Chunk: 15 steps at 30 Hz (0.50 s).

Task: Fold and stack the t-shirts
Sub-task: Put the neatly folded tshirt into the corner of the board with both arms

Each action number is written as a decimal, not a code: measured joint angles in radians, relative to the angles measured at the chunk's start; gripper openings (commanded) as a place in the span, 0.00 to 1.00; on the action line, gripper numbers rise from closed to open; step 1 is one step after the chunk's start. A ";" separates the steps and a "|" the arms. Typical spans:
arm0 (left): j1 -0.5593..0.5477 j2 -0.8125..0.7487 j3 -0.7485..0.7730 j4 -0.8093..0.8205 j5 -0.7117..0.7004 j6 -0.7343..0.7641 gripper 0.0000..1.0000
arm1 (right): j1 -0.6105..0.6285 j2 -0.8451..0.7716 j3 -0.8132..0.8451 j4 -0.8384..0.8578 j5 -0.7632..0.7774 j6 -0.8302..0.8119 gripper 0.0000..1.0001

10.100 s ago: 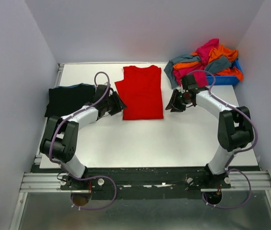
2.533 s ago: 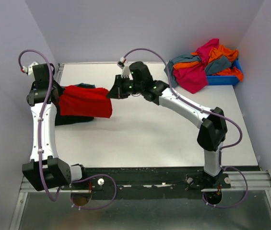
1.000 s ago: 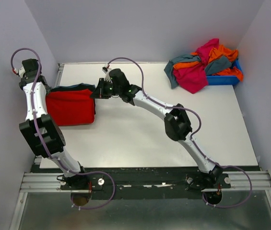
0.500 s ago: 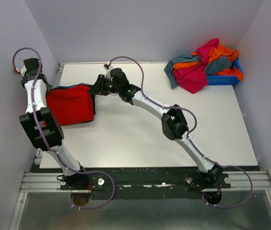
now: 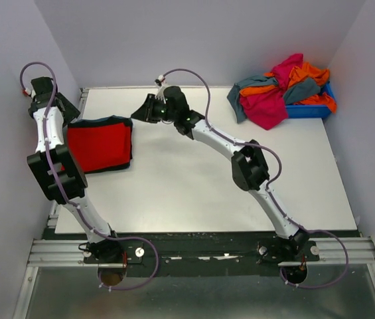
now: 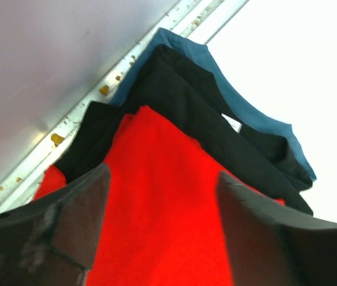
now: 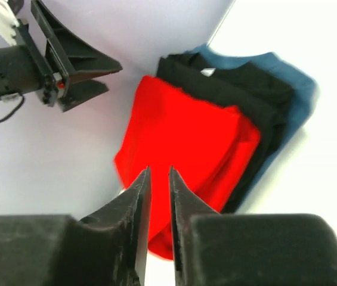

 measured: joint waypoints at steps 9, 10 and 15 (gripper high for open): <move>0.000 -0.213 -0.188 0.069 0.119 -0.047 0.00 | 0.098 -0.088 -0.082 0.013 -0.104 0.041 0.01; 0.000 -0.214 -0.203 0.080 0.132 -0.055 0.00 | 0.112 -0.084 -0.082 0.016 -0.109 0.050 0.01; 0.000 -0.130 -0.217 0.114 0.177 -0.080 0.00 | 0.161 -0.026 -0.066 0.037 -0.116 0.115 0.01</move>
